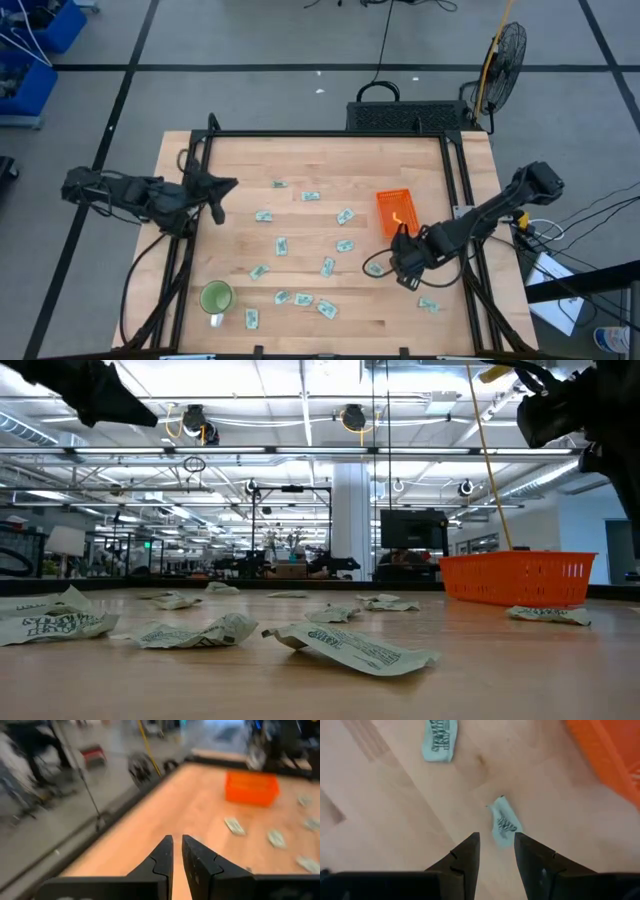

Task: Pick and place Stevia / Truvia into bins
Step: Put the stevia packet into the orange basket

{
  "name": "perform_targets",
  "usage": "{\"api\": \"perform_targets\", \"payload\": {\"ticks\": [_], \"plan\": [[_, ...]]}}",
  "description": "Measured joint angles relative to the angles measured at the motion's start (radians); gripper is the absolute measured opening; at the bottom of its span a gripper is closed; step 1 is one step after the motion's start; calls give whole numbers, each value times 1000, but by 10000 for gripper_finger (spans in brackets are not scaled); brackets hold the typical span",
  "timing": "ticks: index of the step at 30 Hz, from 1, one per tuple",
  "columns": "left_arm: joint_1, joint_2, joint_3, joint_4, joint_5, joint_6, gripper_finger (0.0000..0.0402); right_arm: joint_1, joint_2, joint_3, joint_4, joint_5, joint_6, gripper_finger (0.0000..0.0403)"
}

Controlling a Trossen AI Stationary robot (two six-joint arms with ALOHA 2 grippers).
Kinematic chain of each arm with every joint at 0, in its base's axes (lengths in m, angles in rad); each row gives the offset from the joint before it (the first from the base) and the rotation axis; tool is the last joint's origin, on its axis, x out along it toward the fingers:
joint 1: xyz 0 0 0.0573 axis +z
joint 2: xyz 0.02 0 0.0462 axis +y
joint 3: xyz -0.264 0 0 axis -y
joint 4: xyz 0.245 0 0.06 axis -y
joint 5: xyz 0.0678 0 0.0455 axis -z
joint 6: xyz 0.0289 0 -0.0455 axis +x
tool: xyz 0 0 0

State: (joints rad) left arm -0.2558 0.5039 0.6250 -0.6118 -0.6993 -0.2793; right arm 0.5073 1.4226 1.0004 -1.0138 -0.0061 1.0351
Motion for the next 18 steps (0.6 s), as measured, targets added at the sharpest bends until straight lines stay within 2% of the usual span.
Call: {"api": "perform_targets", "payload": {"ticks": [3,7,10,18], "plan": [[0,86,50,-38,81,-62,44,13,21,0,-4,4,-19,114],[0,168,55,-8,75,-97,44,15,47,-13,14,7,-25,114],[0,210,55,-7,73,-89,44,15,49,-77,115,4,-35,114],[0,243,55,4,68,-93,44,3,48,-250,234,-4,-9,114]]}}
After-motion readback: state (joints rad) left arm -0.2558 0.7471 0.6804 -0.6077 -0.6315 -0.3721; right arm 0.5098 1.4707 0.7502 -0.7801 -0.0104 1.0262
